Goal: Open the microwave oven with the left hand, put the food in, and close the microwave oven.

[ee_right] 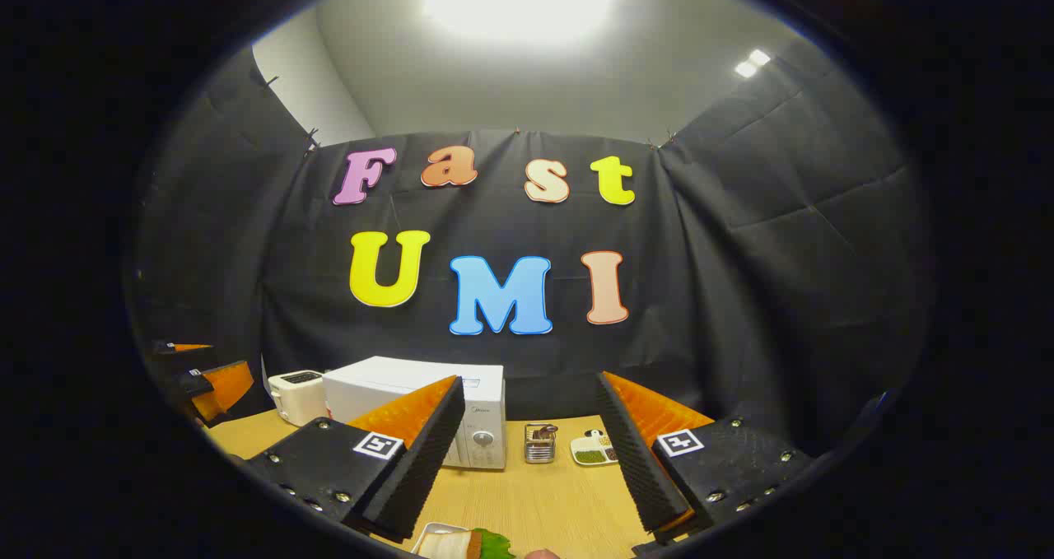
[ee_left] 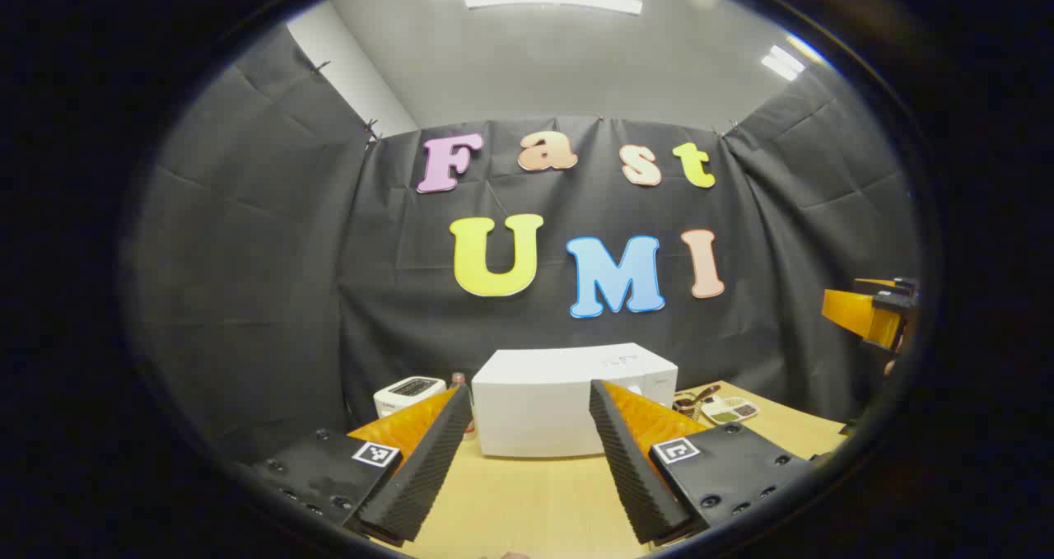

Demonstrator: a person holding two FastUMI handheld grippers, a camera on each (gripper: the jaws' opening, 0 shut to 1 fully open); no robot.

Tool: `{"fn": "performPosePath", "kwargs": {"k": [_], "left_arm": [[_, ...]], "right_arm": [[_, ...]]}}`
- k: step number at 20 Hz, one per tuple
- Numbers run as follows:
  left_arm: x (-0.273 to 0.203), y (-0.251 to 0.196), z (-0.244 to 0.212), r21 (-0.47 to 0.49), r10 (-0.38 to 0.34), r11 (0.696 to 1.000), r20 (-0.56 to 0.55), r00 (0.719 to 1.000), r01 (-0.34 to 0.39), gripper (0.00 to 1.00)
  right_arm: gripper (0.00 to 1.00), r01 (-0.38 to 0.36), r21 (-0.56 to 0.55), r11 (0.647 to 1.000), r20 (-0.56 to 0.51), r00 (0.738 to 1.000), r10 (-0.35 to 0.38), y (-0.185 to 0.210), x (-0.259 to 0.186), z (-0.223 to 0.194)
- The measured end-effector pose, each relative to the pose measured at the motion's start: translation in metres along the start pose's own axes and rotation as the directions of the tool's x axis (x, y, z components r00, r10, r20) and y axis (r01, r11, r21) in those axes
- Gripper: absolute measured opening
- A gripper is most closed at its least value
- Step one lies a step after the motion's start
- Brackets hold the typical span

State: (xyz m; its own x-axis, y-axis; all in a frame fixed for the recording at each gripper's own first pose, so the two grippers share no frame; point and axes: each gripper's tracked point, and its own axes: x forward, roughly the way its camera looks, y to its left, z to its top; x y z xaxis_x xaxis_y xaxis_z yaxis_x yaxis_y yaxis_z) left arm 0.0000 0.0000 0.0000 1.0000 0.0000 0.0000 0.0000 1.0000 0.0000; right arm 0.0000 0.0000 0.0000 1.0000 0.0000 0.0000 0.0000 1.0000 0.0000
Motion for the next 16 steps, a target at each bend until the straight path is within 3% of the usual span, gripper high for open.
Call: {"fn": "performPosePath", "kwargs": {"k": [16], "left_arm": [[0.003,-0.040,0.001,0.004,0.004,1.000,0.006,1.000,-0.004,0.95]], "right_arm": [[0.96,-0.032,0.016,0.999,-0.002,0.999,0.032,-0.028,0.008,-0.005]]}}
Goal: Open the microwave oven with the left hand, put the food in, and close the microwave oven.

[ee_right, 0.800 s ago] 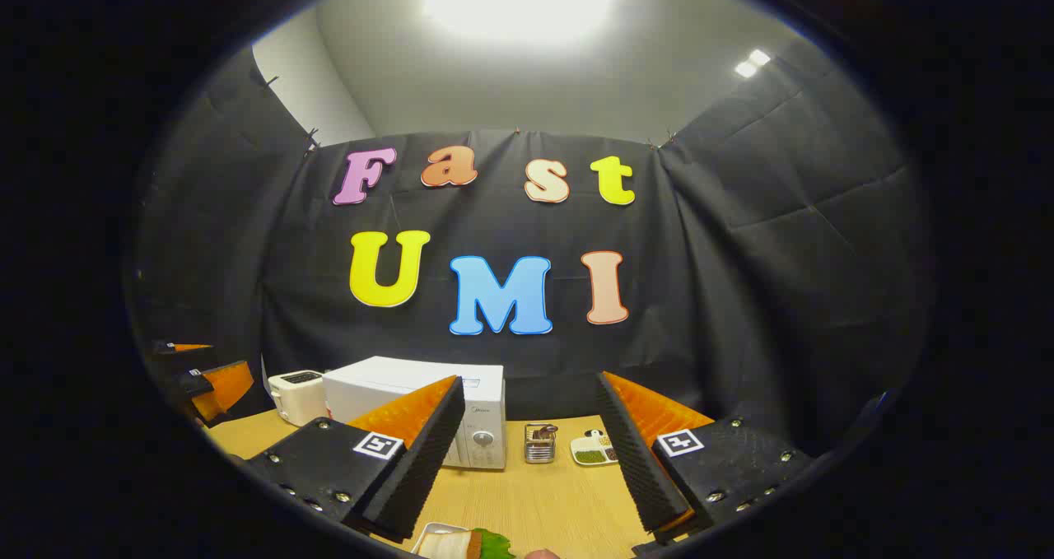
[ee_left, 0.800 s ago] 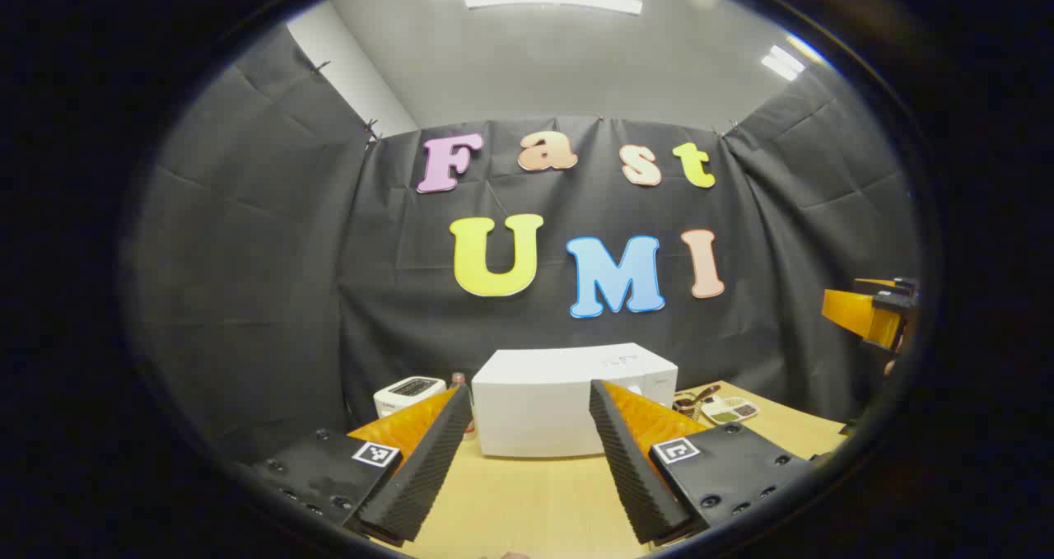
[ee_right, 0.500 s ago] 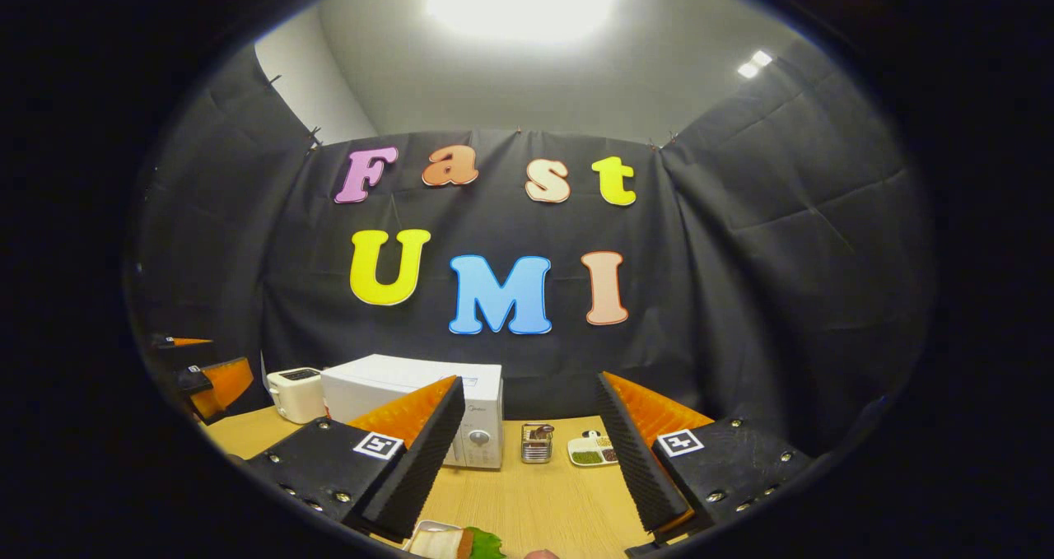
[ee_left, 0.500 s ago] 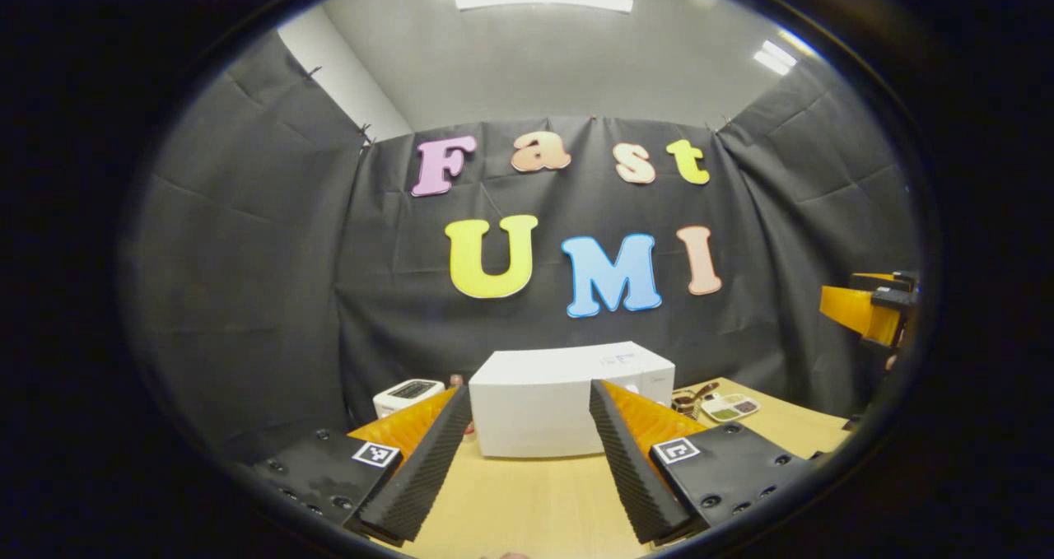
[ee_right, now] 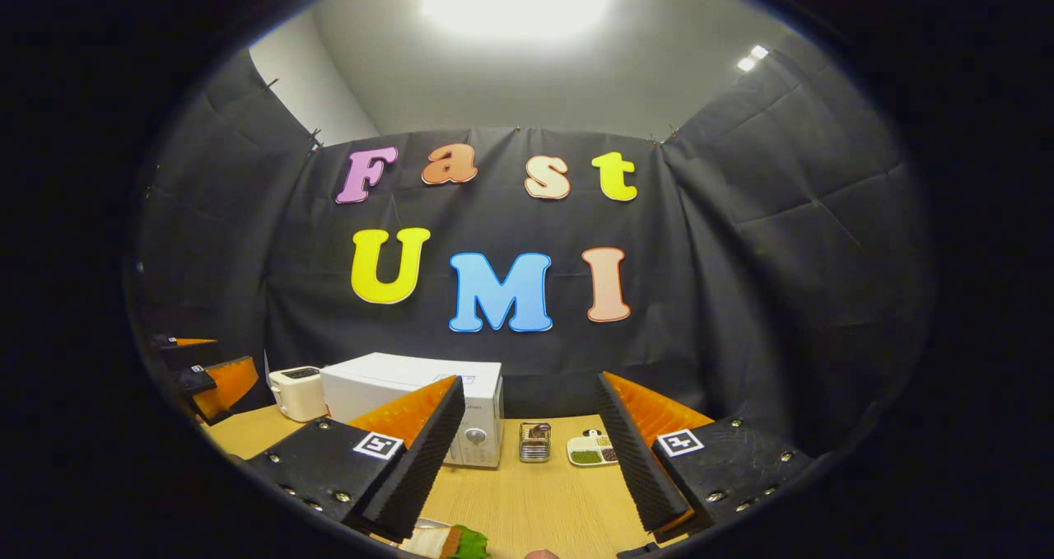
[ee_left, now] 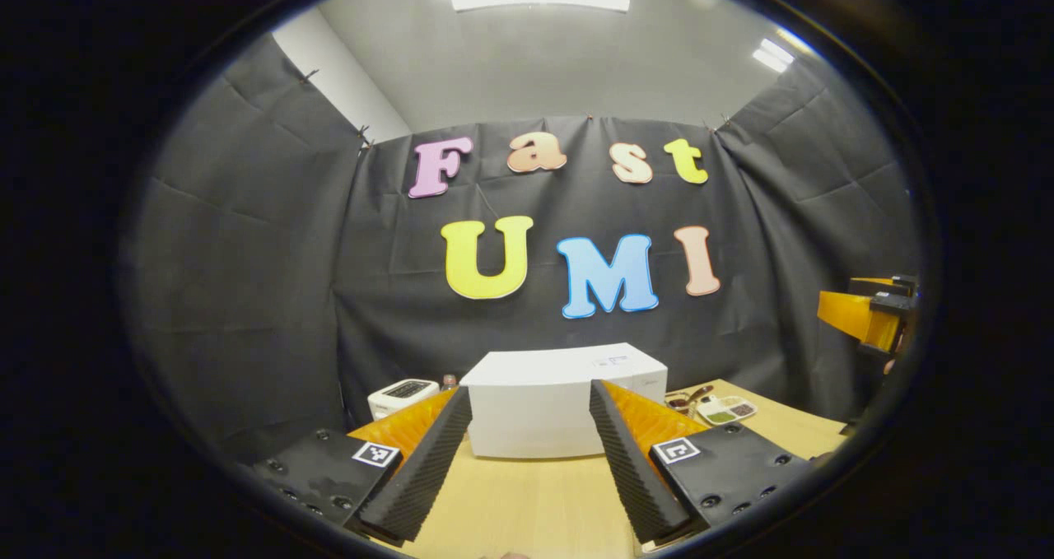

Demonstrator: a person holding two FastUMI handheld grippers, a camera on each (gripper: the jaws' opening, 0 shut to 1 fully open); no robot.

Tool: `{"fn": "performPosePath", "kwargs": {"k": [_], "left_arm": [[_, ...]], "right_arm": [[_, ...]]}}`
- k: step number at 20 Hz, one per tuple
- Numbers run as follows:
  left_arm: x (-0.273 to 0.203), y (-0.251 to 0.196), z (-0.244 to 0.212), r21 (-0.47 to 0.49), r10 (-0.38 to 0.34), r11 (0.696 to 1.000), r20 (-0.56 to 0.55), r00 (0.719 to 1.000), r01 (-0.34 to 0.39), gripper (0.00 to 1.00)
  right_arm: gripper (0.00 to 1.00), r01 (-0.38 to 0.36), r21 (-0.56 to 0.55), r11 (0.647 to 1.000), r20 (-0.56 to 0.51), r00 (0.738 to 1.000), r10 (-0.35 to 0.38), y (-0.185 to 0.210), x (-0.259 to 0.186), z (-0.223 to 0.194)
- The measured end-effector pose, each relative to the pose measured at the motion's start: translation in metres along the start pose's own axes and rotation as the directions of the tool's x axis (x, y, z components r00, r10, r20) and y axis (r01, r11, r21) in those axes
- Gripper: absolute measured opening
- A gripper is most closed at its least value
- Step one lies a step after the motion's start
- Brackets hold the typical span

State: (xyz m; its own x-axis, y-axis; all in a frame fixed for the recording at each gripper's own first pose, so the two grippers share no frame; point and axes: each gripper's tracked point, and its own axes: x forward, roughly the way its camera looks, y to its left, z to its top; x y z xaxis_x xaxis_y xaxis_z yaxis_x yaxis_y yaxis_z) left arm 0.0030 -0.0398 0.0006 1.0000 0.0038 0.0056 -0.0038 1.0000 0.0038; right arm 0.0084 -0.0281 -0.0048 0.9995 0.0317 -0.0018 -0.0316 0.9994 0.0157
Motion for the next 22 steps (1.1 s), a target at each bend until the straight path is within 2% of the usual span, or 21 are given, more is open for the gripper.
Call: {"fn": "performPosePath", "kwargs": {"k": [6,9,13,20,22], "left_arm": [[0.017,-0.019,0.008,-0.011,0.030,1.000,0.030,0.999,-0.029,0.94],[0.032,-0.032,0.014,-0.010,0.010,1.000,0.047,0.999,-0.010,0.95],[0.064,-0.051,0.010,-0.004,-0.040,0.999,0.064,0.997,0.040,0.95],[0.141,-0.087,-0.022,-0.016,-0.144,0.989,0.038,0.989,0.145,0.97],[0.161,-0.098,-0.034,-0.006,-0.172,0.985,0.025,0.985,0.172,0.95]], "right_arm": [[0.96,-0.026,0.014,1.000,0.004,1.000,0.026,-0.019,-0.001,-0.009],[0.96,-0.019,0.015,1.000,0.004,1.000,0.019,-0.026,-0.001,-0.011],[0.96,0.000,-0.001,1.000,-0.008,1.000,0.000,-0.029,0.007,-0.014],[0.96,0.061,-0.016,0.998,-0.022,0.998,-0.061,-0.025,0.030,-0.019],[0.96,0.077,-0.023,0.997,-0.030,0.997,-0.077,-0.024,0.037,-0.021]]}}
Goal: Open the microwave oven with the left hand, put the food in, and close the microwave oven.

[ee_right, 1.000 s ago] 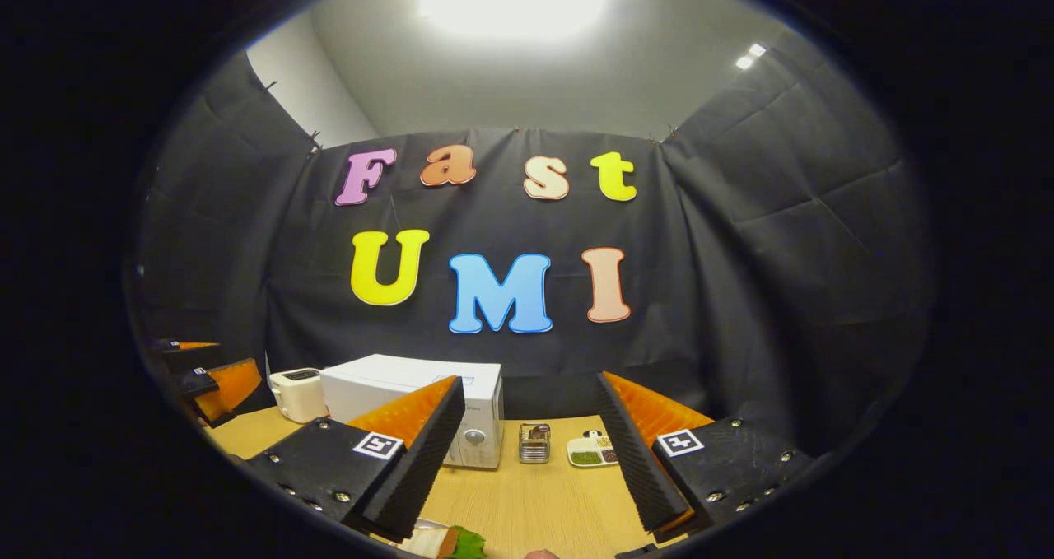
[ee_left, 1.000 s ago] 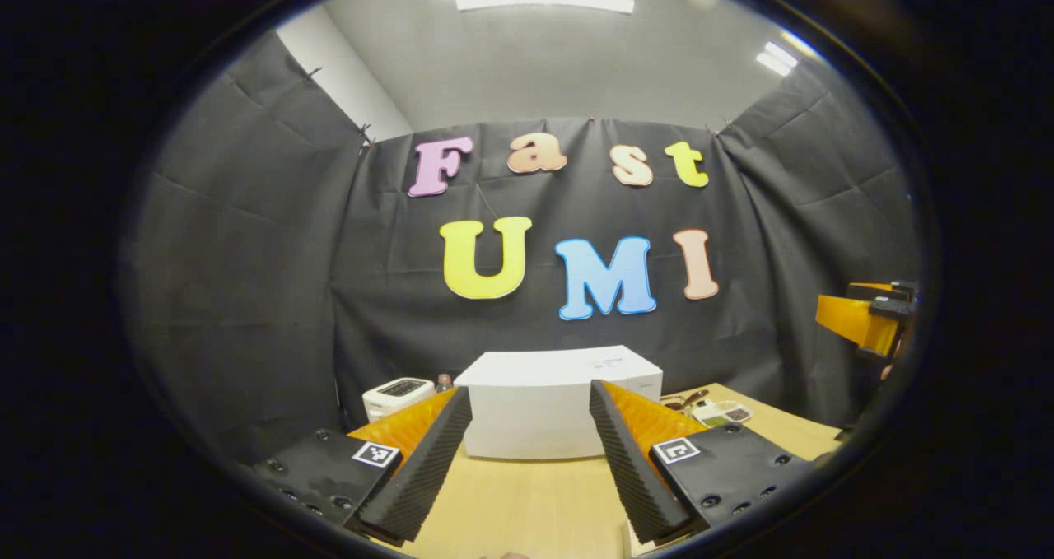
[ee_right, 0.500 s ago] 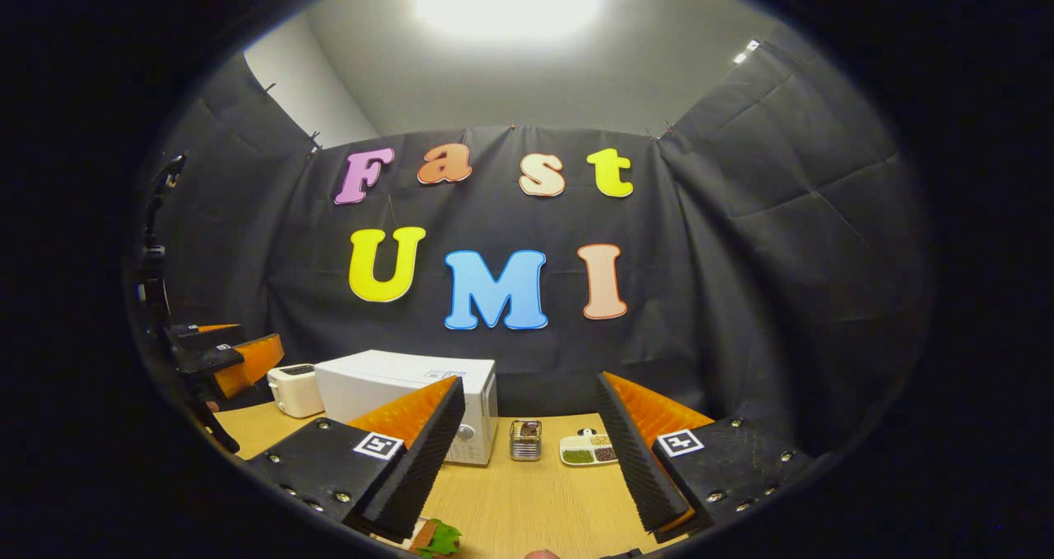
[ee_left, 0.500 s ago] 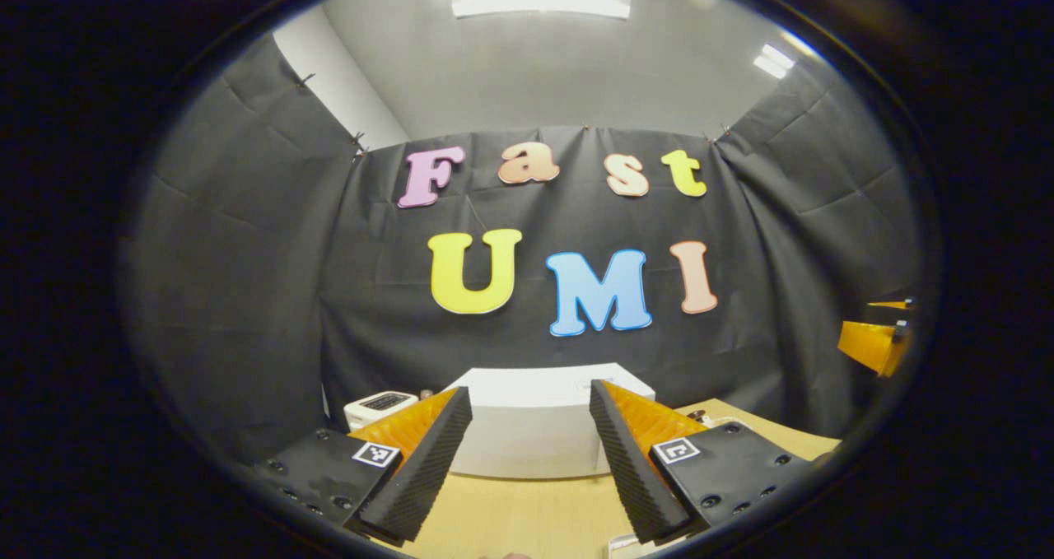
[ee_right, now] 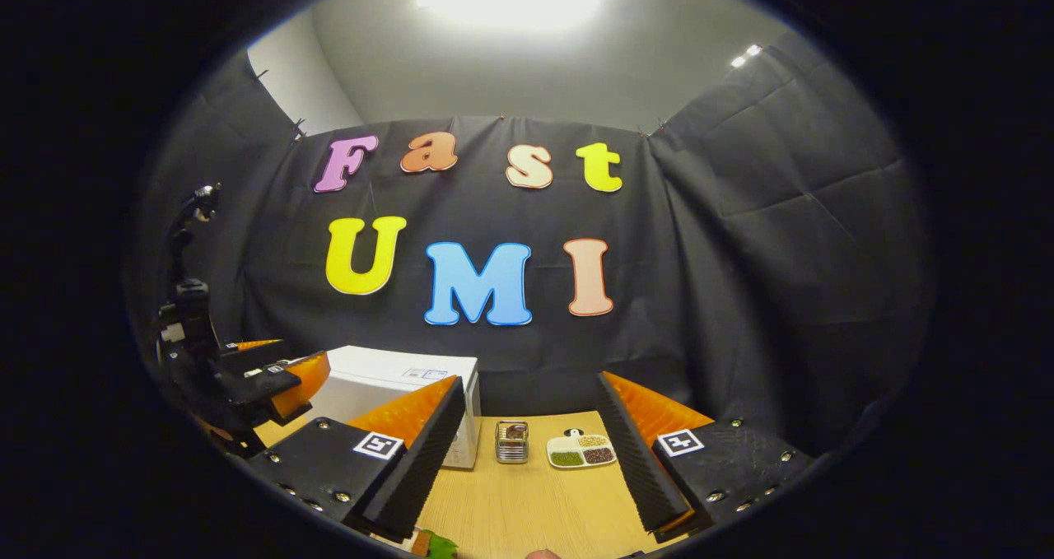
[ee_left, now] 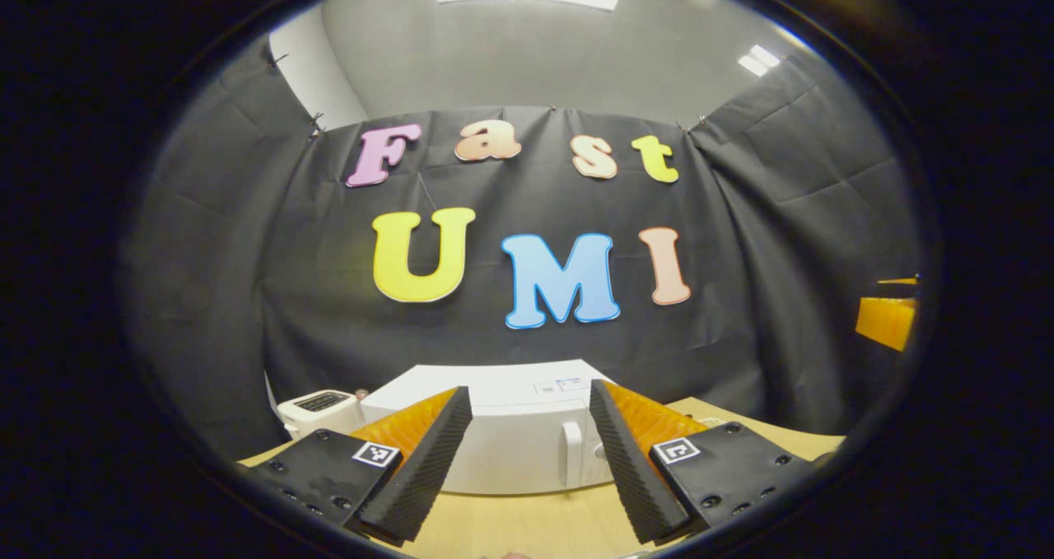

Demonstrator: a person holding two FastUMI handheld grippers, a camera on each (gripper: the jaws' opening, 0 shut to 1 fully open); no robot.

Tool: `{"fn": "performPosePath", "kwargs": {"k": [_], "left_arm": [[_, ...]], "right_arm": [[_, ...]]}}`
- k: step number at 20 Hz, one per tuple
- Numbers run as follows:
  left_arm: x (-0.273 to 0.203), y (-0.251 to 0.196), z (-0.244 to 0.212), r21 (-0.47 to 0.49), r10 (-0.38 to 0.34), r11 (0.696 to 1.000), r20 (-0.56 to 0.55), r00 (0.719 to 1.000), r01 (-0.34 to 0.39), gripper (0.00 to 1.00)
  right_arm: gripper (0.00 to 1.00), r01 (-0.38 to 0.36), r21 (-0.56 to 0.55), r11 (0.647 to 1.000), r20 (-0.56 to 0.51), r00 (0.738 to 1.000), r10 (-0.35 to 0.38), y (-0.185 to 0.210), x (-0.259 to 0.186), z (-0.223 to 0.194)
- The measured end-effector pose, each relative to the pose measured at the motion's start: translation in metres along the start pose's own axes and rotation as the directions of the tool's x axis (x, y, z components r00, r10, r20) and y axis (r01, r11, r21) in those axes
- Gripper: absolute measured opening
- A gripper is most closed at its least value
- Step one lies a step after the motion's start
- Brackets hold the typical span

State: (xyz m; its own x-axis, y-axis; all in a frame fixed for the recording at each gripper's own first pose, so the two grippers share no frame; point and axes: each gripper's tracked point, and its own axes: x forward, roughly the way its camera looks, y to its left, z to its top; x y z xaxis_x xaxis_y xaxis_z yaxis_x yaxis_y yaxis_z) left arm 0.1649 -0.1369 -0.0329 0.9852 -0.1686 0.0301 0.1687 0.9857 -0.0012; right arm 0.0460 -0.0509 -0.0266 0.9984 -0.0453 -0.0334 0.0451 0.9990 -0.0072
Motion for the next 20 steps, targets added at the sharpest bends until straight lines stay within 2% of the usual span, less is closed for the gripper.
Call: {"fn": "performPosePath", "kwargs": {"k": [11,15,19,20], "left_arm": [[0.102,-0.036,-0.093,-0.015,-0.116,0.993,-0.129,0.985,0.115,0.96],[0.124,-0.046,-0.141,0.035,-0.108,0.992,-0.215,0.971,0.118,0.96],[0.138,-0.062,-0.189,0.019,-0.128,0.990,-0.304,0.944,0.141,0.96],[0.141,-0.061,-0.196,0.022,-0.122,0.990,-0.319,0.940,0.136,0.94]], "right_arm": [[0.96,0.127,-0.042,0.991,-0.053,0.990,-0.130,-0.007,0.014,-0.012],[0.96,0.181,-0.054,0.982,-0.080,0.979,-0.185,-0.016,0.014,-0.019],[0.96,0.215,-0.073,0.974,-0.089,0.971,-0.221,-0.021,0.015,-0.020],[0.96,0.216,-0.069,0.974,-0.090,0.971,-0.222,-0.019,0.017,-0.020]]}}
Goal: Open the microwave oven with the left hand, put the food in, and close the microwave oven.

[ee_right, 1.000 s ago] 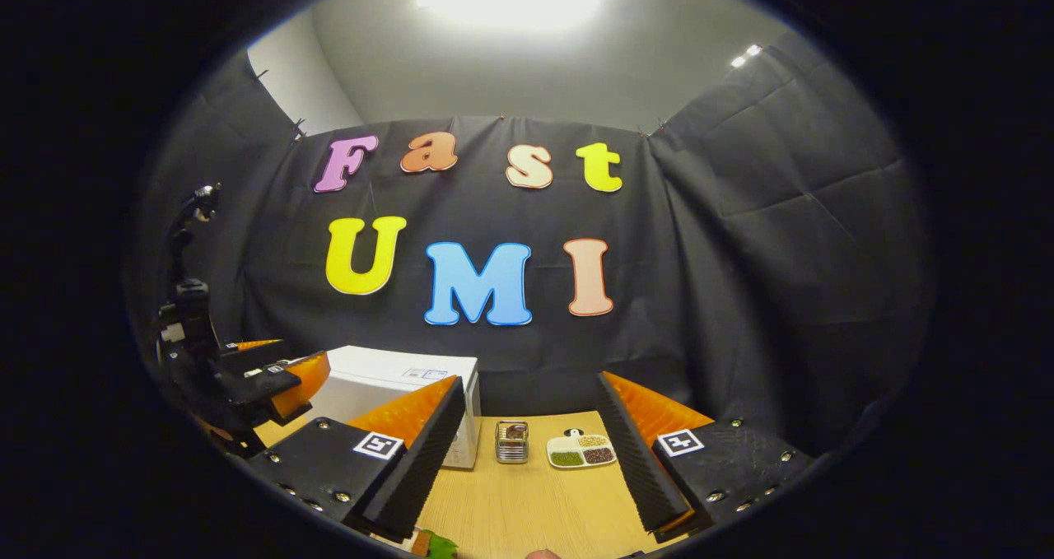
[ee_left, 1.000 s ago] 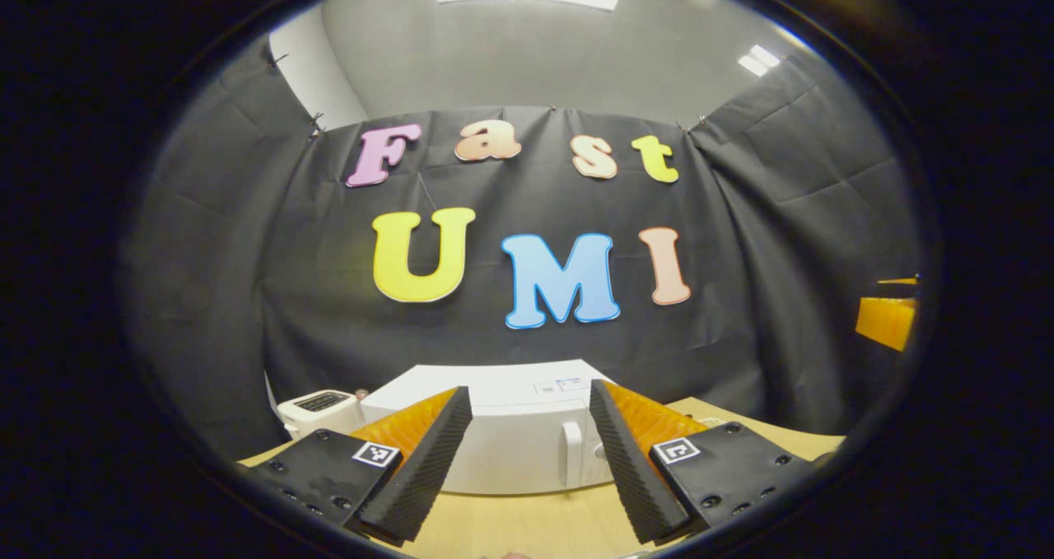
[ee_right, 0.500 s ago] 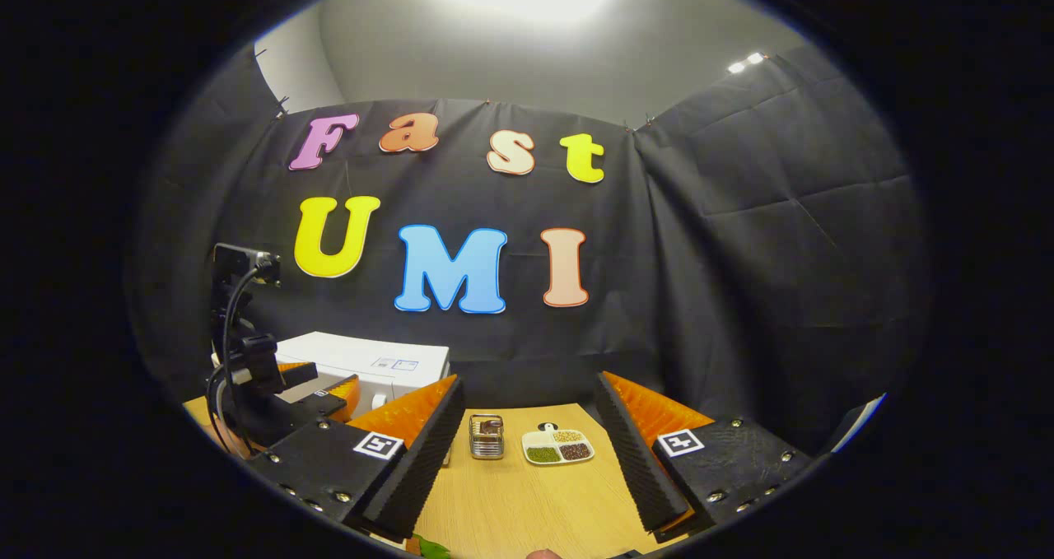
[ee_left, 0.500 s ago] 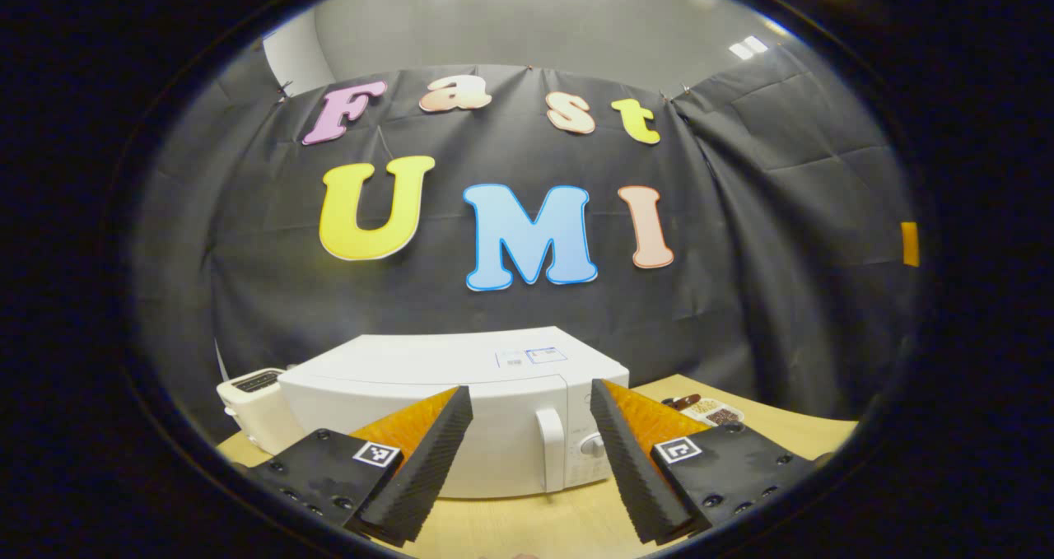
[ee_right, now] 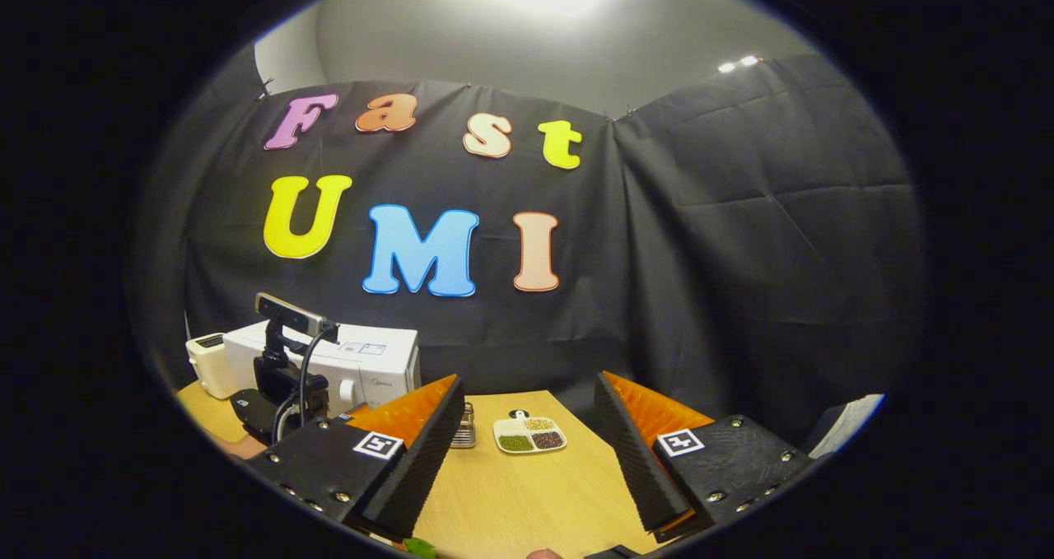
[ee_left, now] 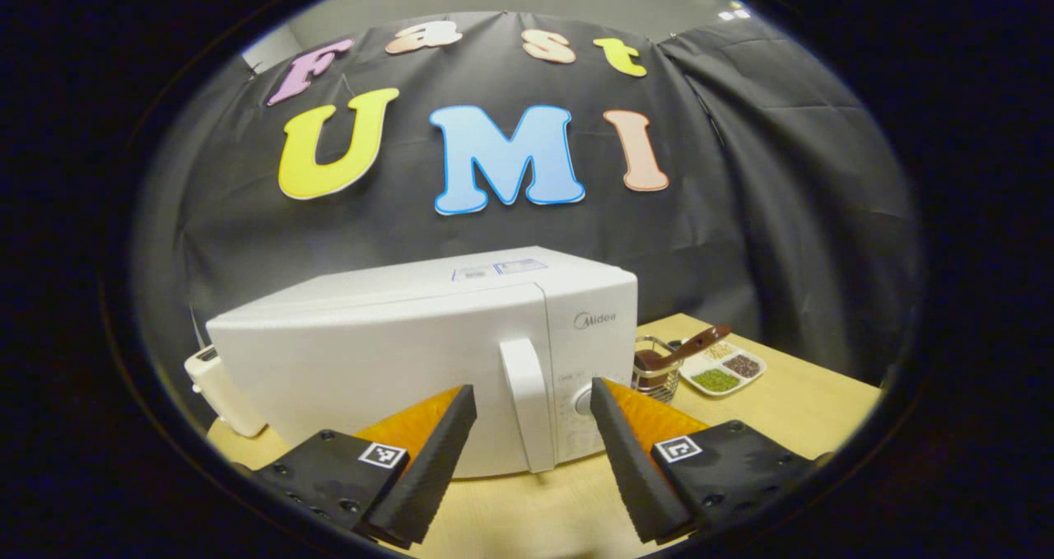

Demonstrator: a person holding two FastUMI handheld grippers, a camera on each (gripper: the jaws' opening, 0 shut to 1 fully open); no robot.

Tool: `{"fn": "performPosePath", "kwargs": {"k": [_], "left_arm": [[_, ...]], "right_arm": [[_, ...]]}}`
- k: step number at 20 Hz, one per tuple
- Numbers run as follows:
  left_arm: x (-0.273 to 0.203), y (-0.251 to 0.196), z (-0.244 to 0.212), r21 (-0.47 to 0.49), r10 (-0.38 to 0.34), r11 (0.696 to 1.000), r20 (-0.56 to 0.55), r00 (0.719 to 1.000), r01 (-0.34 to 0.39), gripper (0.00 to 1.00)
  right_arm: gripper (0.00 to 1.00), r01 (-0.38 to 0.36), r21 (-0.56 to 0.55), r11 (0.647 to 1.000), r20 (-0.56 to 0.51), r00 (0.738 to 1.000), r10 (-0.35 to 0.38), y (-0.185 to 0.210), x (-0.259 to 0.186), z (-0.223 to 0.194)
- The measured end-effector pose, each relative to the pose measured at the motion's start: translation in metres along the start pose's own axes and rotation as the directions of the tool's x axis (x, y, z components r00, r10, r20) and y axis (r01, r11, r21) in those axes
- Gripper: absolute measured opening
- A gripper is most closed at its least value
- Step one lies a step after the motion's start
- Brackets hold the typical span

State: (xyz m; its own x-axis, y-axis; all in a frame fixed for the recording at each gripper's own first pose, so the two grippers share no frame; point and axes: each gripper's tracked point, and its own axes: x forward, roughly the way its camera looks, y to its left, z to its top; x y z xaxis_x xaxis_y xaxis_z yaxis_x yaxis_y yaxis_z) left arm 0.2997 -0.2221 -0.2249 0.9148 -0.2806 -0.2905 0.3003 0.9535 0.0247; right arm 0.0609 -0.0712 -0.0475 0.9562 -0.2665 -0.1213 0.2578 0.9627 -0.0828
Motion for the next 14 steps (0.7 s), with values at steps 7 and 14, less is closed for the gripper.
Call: {"fn": "performPosePath", "kwargs": {"k": [7,14], "left_arm": [[0.021,0.002,-0.007,0.023,0.010,1.000,-0.012,1.000,-0.010,0.72],[0.028,-0.002,-0.014,0.029,0.015,0.999,-0.041,0.999,-0.013,0.37]], "right_arm": [[0.96,0.033,0.019,0.999,-0.015,0.999,-0.032,-0.005,0.003,0.000],[0.96,0.050,0.035,0.998,-0.005,0.999,-0.050,-0.011,-0.002,0.008]]}}
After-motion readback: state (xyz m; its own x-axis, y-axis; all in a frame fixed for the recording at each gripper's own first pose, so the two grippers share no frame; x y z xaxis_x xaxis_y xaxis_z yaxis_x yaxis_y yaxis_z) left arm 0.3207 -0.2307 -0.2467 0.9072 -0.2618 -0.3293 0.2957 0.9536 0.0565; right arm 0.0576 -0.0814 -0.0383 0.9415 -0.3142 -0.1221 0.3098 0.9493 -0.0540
